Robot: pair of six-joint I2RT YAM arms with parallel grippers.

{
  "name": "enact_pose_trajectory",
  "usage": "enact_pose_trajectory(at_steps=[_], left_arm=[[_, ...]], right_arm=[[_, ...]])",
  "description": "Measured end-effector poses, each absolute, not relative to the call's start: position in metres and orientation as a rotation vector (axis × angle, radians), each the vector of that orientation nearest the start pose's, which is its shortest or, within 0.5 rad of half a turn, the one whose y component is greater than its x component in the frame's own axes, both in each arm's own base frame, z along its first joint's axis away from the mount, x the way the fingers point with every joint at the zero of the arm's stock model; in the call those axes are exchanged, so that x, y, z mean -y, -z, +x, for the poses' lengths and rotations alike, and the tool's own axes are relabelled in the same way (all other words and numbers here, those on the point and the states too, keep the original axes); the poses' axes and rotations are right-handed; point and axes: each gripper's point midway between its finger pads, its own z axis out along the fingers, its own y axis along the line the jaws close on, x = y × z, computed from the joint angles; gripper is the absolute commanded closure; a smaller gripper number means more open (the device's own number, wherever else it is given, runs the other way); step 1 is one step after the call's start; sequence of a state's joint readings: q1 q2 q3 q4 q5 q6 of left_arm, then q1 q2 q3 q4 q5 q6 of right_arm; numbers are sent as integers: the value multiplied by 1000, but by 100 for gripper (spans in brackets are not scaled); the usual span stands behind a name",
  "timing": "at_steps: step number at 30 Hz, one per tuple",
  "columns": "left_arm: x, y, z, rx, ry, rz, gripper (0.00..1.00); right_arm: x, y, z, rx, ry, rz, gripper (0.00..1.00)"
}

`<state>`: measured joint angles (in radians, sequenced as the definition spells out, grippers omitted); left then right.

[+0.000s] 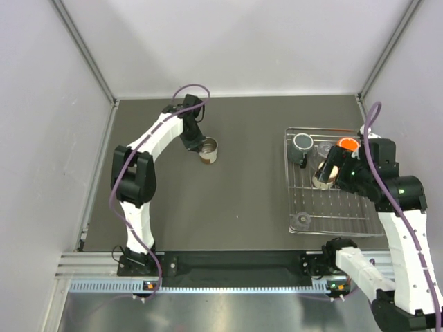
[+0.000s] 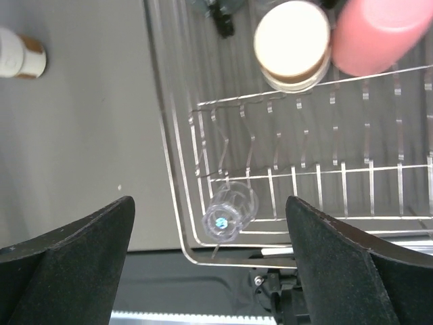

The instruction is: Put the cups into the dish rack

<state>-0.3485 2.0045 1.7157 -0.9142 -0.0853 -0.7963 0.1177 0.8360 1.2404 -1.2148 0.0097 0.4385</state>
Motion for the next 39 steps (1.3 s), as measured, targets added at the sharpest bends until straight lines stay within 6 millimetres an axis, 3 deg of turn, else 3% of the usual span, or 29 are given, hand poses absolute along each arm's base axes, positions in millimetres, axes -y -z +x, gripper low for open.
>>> enact_pose_trajectory(at_steps=[4, 6, 9, 14, 18, 21, 31, 35, 39], left_arm=[[175, -124, 408, -2695, 288, -584, 100], [185, -155, 403, -2660, 421, -532, 100], [208, -217, 393, -2534, 712, -425, 100], [242, -316, 346, -2224, 1227, -224, 100], [251, -356, 306, -2057, 1477, -134, 100], [254, -378, 288, -1969, 1589, -83, 100], [253, -439, 244, -1761, 1805, 69, 100], [250, -449, 232, -1718, 1830, 101, 100], [250, -447, 226, -1711, 1865, 103, 100]], right_arm=[[-54, -258, 193, -2387, -347, 326, 4], [-66, -264, 200, -2381, -427, 282, 1], [-90, -274, 211, -2356, -588, 205, 0], [-136, -308, 226, -2231, -933, 75, 0], [-167, -344, 233, -2068, -1190, -32, 0], [-187, -371, 237, -1965, -1327, -129, 0], [-261, -414, 223, -1817, -1598, -451, 0], [-275, -431, 214, -1740, -1660, -516, 0], [-282, -446, 216, -1673, -1696, -538, 0]])
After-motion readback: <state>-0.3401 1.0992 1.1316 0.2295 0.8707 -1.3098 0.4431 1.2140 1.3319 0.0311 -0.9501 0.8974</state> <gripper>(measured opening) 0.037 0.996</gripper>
